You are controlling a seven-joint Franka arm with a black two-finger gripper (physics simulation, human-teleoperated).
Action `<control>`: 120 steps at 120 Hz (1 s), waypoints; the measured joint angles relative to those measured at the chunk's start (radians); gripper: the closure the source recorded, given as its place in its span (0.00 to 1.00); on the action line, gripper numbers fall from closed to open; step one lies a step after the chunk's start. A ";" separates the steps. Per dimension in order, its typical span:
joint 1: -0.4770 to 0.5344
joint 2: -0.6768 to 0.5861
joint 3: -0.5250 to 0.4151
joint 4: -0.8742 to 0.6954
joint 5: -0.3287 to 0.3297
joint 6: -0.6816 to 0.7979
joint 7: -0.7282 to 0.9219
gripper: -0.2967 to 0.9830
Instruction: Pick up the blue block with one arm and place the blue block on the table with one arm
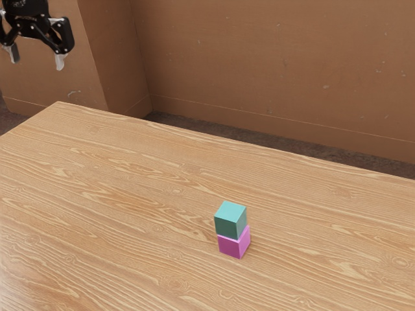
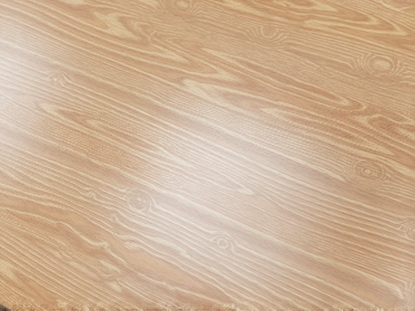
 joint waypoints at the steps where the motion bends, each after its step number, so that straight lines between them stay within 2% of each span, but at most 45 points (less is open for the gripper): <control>1: 0.000 0.002 0.000 0.000 0.000 -0.001 -0.002 0.23; 27: -0.066 0.007 -0.002 -0.028 -0.003 -0.020 -0.036 0.23; 40: -0.172 0.013 -0.020 -0.029 0.037 -0.030 -0.021 0.23; 53: -0.176 0.063 -0.014 -0.024 0.029 -0.017 0.001 0.23; 84: -0.033 0.215 -0.011 -0.074 -0.135 0.161 0.072 0.23; 120: -0.086 0.219 -0.012 -0.352 -0.312 0.508 0.135 0.23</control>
